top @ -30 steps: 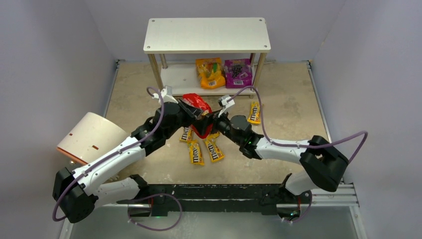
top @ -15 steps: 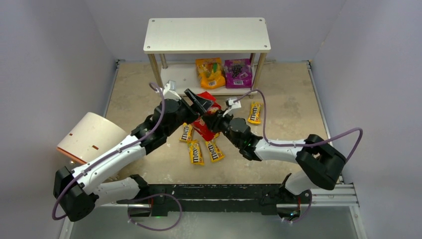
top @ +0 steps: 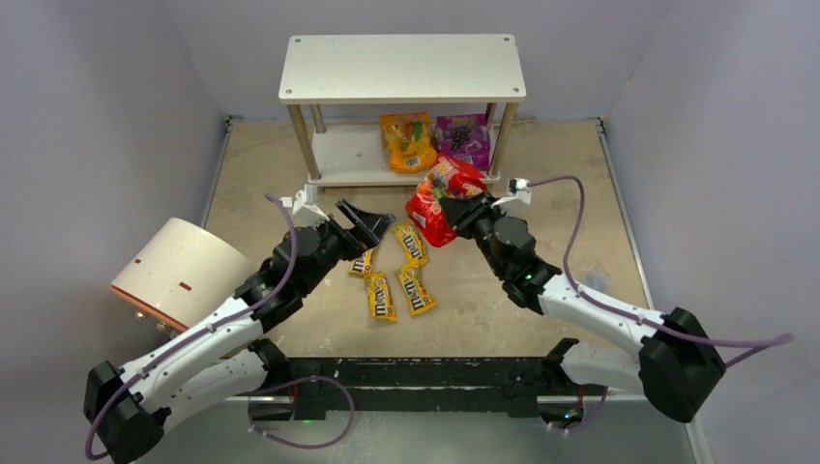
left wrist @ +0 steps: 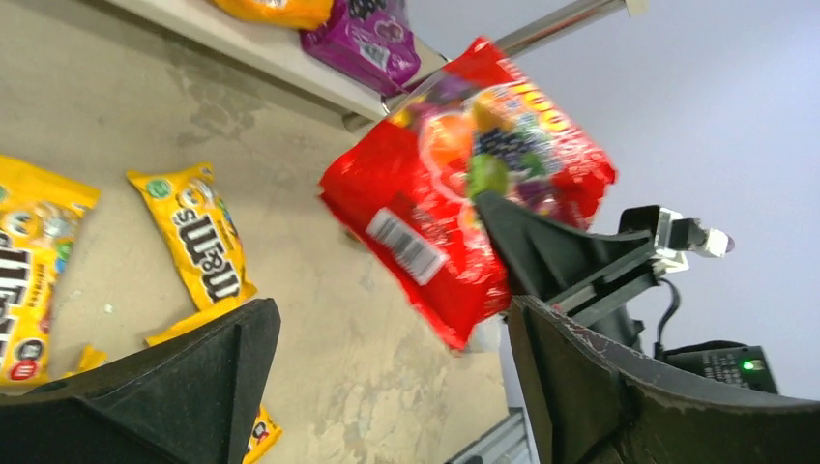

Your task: Place and organize the candy bags onto the shelf

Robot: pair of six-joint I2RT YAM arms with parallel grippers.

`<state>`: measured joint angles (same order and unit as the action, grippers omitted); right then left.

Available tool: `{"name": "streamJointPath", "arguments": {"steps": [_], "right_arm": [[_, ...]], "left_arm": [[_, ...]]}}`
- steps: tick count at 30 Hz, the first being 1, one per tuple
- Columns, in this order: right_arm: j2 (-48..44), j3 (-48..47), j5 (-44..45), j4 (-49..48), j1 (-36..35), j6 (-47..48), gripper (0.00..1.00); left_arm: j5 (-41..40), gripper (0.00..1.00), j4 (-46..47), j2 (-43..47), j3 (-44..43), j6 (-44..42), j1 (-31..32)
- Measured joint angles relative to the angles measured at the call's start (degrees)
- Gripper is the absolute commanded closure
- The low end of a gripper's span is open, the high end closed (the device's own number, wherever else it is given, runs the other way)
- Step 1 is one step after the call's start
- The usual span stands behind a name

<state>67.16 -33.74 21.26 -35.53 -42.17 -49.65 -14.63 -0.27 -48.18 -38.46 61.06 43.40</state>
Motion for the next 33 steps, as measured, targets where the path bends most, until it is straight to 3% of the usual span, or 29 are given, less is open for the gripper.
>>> {"name": "streamJointPath", "arguments": {"steps": [7,17,25,33], "right_arm": [[-7.67,1.99,-0.37,-3.74,-0.11,-5.88,0.79],[-6.16,3.34,-12.11,-17.18,-0.15,-12.55,0.83],[-2.21,3.34,-19.65,-23.91,-0.57,-17.75,0.84],[-2.97,4.2,-21.09,-27.19,-0.81,-18.67,0.83]], "left_arm": [[7.04,0.05,21.88,-1.03,14.38,6.93,0.0],[15.76,0.04,57.99,-11.45,19.21,13.92,0.0],[16.94,0.17,66.66,-13.09,19.3,14.91,0.0],[17.59,0.18,70.4,-13.73,19.3,14.75,-0.02]]}}
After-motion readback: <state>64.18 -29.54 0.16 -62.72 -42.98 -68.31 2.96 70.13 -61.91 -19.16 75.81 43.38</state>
